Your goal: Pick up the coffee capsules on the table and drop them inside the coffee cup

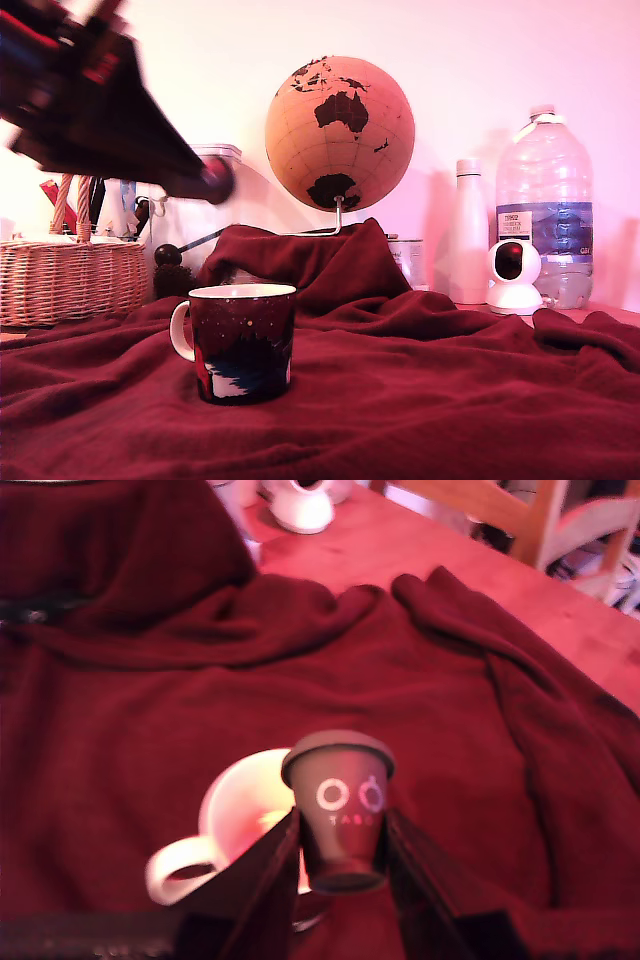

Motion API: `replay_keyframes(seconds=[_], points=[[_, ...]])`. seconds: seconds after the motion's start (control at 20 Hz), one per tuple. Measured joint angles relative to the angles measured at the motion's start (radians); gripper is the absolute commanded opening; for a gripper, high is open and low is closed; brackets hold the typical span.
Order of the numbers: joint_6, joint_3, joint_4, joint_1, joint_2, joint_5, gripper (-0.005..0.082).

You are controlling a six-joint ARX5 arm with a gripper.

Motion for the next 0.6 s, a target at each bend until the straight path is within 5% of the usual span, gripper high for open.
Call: replay_keyframes(seconds=[0.6], points=[[0.034, 0.328, -0.297, -0.039, 0.332, -0.098, 0.0181]])
